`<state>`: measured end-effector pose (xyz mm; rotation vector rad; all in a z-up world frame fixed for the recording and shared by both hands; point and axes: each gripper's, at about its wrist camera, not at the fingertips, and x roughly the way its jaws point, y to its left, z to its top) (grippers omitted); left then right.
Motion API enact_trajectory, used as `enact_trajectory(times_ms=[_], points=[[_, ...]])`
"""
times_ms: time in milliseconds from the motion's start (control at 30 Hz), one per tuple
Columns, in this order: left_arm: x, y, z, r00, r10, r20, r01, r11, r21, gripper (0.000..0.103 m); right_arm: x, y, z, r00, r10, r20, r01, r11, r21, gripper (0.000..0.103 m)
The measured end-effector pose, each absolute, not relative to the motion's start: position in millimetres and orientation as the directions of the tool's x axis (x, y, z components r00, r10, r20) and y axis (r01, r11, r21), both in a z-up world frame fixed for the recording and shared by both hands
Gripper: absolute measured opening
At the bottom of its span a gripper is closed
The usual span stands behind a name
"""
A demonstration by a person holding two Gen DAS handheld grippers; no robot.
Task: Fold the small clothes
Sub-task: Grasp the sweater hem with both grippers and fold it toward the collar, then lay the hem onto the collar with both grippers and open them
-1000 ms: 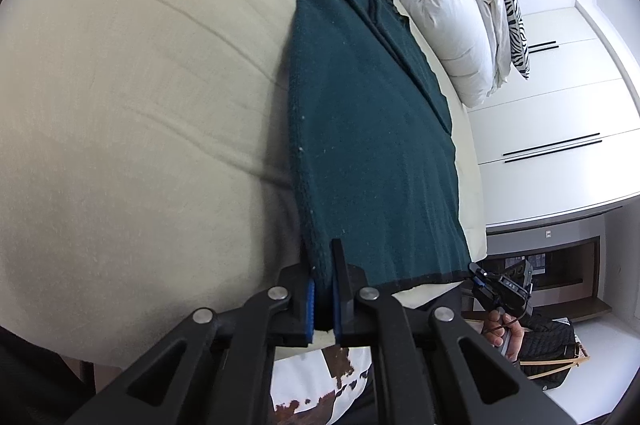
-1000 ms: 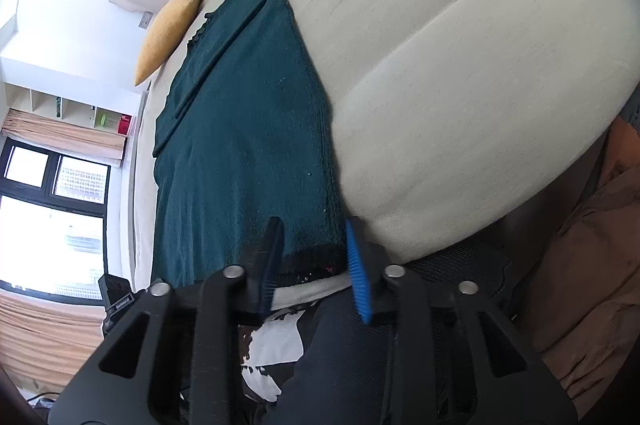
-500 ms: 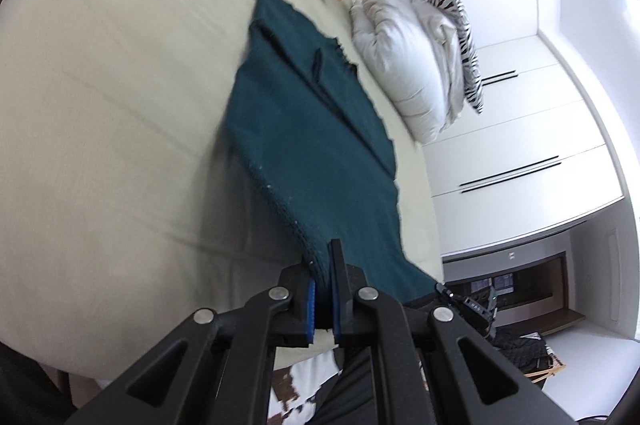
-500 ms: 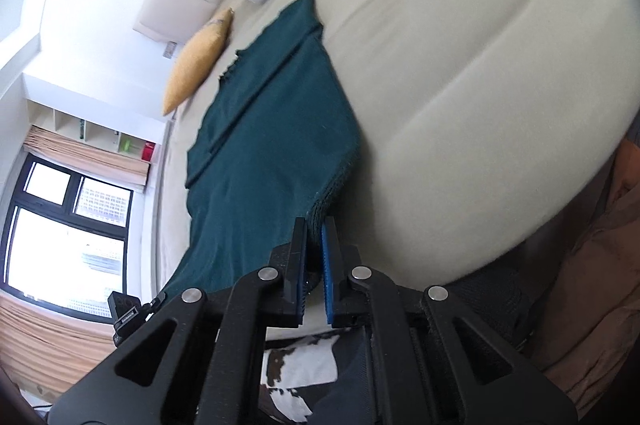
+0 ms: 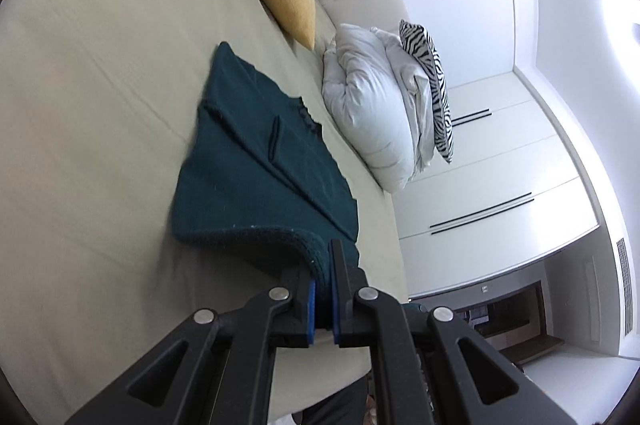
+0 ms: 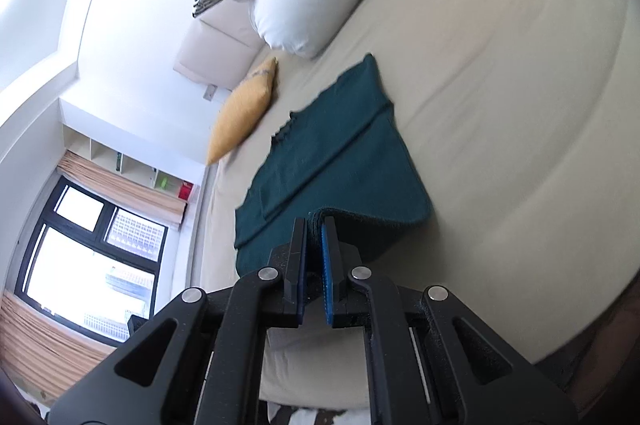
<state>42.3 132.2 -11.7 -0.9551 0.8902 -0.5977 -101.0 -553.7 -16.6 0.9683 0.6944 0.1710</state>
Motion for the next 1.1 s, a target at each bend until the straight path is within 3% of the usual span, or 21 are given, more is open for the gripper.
enact_trajectory(times_ms=[433, 1100], points=[[147, 118, -5, 0.543, -0.749, -0.38, 0.043, 0.477, -0.878, 0.006, 33, -572, 7, 0.806, 0.329, -0.493, 0.186, 0.649, 0.737, 0.006], [315, 103, -62, 0.549, -0.691, -0.47, -0.071, 0.521, -0.85, 0.006, 263, -582, -56, 0.755, 0.242, -0.609, 0.301, 0.698, 0.65, 0.006]])
